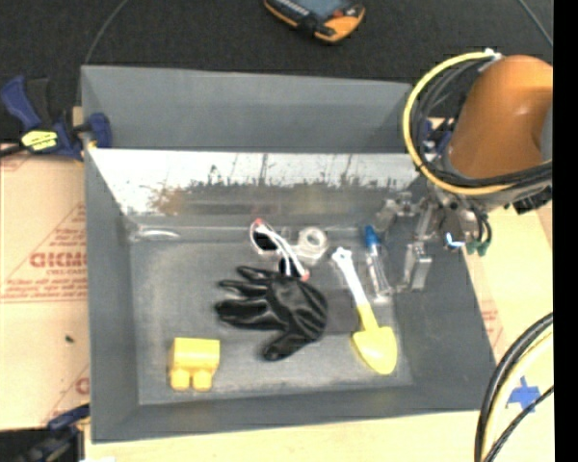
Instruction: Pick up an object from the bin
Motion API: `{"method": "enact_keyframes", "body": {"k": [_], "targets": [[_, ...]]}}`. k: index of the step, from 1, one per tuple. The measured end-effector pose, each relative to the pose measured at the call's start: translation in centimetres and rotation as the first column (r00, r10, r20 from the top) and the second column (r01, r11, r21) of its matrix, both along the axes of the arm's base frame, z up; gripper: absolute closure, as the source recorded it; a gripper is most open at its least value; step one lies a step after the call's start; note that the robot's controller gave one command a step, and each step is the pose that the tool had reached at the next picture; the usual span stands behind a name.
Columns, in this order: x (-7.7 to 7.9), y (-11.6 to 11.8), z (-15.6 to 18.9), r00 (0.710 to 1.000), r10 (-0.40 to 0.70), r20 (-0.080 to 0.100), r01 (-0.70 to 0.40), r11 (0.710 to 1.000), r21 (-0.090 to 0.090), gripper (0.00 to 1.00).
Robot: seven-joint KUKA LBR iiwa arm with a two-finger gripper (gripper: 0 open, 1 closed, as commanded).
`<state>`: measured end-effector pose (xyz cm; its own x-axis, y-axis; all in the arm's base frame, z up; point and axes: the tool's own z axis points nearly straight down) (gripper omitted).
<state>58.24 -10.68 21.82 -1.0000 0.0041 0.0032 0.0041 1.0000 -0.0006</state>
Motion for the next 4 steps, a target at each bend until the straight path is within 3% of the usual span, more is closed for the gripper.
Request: {"method": "enact_keyframes", "body": {"k": [1,2,3,4], "targets": [[0.1,0.1,0.5,1.000,0.005,0.008,-0.005,1.000,-0.001,0.00],[-1.5,10.8,-5.0,0.951,-0.309,0.007,0.309,0.951,0.001,0.00],[1.0,10.5,-5.9,0.876,-0.482,0.014,0.482,0.876,0.002,0.00],[3.5,12.7,-9.4,0.834,-0.552,0.011,0.552,0.834,0.005,0.00]]}}
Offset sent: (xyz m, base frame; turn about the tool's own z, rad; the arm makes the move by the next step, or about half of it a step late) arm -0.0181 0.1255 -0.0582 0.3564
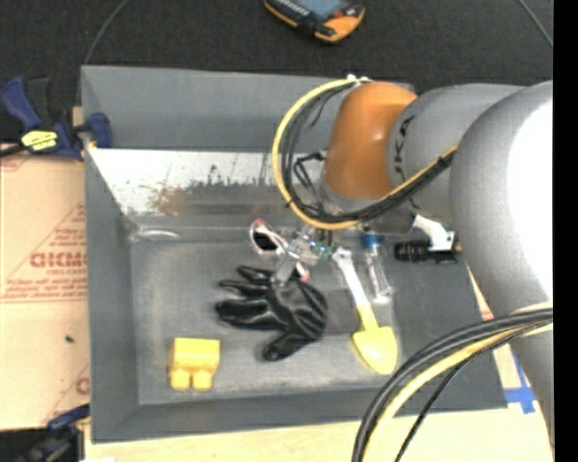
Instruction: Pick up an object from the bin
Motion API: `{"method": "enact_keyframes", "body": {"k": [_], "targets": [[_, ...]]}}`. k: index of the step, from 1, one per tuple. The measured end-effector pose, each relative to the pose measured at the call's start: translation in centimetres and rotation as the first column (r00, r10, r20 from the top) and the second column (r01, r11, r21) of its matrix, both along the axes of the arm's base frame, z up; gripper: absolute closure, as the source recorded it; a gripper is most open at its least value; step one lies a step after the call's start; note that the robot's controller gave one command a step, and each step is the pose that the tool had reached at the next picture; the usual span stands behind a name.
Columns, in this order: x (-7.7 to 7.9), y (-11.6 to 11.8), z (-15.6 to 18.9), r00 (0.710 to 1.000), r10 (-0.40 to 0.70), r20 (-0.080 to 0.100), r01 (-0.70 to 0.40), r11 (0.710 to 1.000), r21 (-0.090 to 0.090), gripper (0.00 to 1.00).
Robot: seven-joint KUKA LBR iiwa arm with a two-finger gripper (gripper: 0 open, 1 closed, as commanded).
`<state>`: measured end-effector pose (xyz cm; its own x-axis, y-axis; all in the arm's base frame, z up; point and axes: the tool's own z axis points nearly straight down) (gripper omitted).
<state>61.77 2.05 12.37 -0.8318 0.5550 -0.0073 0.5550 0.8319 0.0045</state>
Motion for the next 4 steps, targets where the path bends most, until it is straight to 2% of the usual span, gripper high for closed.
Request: {"method": "enact_keyframes", "body": {"k": [1,2,4], "targets": [[0.1,-2.0,-5.2,0.997,-0.073,0.012,0.073,0.997,-0.004,0.00],[2.5,-3.2,-5.1,0.993,-0.121,-0.010,0.121,0.993,0.006,1.00],[2.5,-3.2,-4.9,0.993,-0.118,-0.011,0.118,0.993,0.006,1.00]]}}
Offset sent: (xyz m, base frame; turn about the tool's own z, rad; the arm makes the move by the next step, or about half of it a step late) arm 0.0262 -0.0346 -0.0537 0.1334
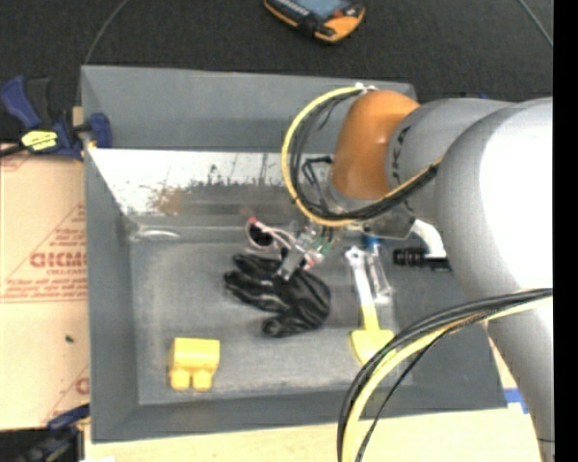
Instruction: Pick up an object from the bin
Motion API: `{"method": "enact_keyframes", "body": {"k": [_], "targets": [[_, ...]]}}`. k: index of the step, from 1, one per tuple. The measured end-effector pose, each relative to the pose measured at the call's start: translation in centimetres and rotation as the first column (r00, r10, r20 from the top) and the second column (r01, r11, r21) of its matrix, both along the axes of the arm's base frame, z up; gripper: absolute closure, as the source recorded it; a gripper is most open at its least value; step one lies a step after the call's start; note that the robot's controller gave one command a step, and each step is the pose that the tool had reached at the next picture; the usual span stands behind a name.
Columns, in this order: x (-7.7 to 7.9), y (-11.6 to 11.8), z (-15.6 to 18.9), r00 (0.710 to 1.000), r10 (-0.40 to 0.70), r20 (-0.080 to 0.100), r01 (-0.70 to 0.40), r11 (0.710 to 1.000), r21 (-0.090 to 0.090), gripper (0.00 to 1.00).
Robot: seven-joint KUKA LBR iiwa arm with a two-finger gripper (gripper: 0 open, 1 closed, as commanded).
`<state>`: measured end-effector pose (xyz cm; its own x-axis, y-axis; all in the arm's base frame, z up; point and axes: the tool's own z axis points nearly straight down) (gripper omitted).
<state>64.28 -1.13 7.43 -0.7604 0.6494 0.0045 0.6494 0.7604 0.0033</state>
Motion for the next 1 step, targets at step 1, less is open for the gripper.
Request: {"method": "enact_keyframes", "body": {"k": [1], "targets": [[-0.20,0.08,2.21,1.000,0.002,-0.008,-0.002,1.000,0.002,1.00]]}}
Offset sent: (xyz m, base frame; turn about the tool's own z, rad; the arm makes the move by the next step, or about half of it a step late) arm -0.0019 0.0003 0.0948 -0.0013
